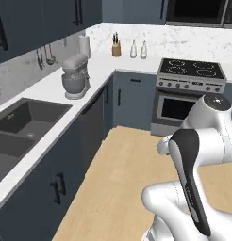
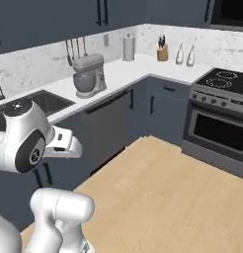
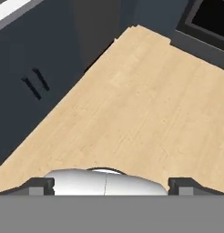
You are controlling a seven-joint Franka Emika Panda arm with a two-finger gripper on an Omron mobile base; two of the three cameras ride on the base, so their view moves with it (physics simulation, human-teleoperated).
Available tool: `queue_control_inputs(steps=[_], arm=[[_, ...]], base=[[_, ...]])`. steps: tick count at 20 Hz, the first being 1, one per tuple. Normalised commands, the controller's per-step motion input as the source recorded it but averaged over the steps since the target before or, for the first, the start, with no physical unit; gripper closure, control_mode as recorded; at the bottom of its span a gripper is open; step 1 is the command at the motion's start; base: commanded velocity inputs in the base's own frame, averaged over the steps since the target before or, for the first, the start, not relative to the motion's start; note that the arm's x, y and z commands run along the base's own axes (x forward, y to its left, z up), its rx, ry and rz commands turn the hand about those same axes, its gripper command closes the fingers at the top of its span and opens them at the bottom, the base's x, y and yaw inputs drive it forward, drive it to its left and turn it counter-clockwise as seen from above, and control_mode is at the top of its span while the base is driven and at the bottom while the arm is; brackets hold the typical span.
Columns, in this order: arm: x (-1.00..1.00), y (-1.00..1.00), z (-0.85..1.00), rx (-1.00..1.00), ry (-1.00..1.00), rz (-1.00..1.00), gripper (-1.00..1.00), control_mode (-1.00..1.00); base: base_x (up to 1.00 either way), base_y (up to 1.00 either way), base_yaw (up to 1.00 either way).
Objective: Navigate to the coffee machine.
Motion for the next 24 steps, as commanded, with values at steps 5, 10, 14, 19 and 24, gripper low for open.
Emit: queue_control_inputs(steps=[5, 10, 14, 19, 24], arm=[[0.00, 0.00, 0.00, 0.00, 0.00, 0.00, -1.00, 1.00], [0.00, 0.00, 0.00, 0.00, 0.00, 0.00, -1.00, 1.00], [0.00, 0.00, 0.00, 0.00, 0.00, 0.00, -1.00, 1.00], [0.00, 0.00, 0.00, 0.00, 0.00, 0.00, -1.00, 1.00], [0.00, 0.00, 0.00, 0.00, 0.00, 0.00, -1.00, 1.00]], base=[[0.07, -0.66, -0.57], [0.21, -0.56, -0.52], [0.51, -0.34, -0.46], [0.90, -0.19, -0.37], [1.00, -0.10, -0.25]])
